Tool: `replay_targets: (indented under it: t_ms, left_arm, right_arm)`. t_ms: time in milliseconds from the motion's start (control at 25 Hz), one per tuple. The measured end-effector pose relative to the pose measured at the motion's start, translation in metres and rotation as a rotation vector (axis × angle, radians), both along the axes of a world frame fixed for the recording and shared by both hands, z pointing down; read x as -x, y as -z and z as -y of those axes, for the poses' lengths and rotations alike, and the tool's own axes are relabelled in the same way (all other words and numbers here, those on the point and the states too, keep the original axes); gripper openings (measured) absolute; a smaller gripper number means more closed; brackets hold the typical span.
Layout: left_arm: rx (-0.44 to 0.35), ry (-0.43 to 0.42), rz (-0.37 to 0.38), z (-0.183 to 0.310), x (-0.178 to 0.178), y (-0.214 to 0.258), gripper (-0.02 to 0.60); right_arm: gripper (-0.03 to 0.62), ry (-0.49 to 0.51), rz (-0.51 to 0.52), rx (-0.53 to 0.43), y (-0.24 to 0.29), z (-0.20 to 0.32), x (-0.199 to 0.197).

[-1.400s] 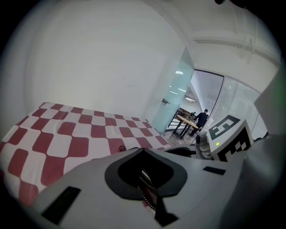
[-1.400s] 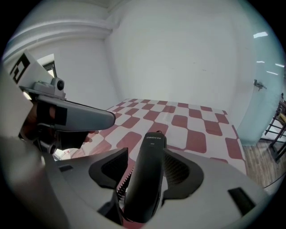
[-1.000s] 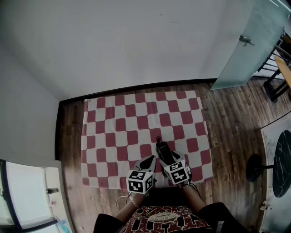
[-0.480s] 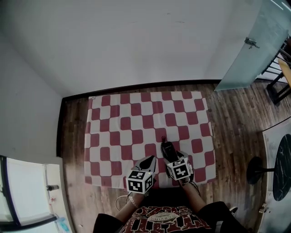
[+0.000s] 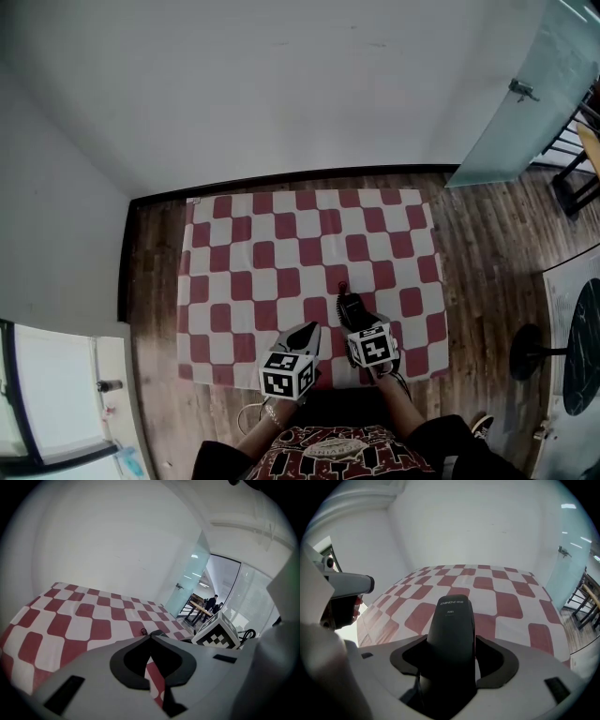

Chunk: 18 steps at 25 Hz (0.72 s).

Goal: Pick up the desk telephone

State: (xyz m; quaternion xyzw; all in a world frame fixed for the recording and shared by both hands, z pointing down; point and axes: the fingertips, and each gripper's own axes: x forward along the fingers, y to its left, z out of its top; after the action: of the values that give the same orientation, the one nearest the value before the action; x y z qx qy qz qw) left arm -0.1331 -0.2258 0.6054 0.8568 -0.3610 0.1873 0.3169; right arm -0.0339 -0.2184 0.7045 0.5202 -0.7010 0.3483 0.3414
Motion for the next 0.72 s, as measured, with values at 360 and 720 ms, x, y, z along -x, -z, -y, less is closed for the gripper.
replay_targets:
  t_ms: [360,720]
  left_arm:
    - [0.009,-0.005,0.001,0.001,0.001,-0.004,0.009]
    - [0.010,-0.018,-0.009,-0.004,-0.011,-0.005,0.009]
  right_arm:
    - [0.298,-0.051,0.103,0.009,-0.006,0.001,0.001]
    - [0.294,-0.041,0.118,0.032,-0.005,0.001,-0.001]
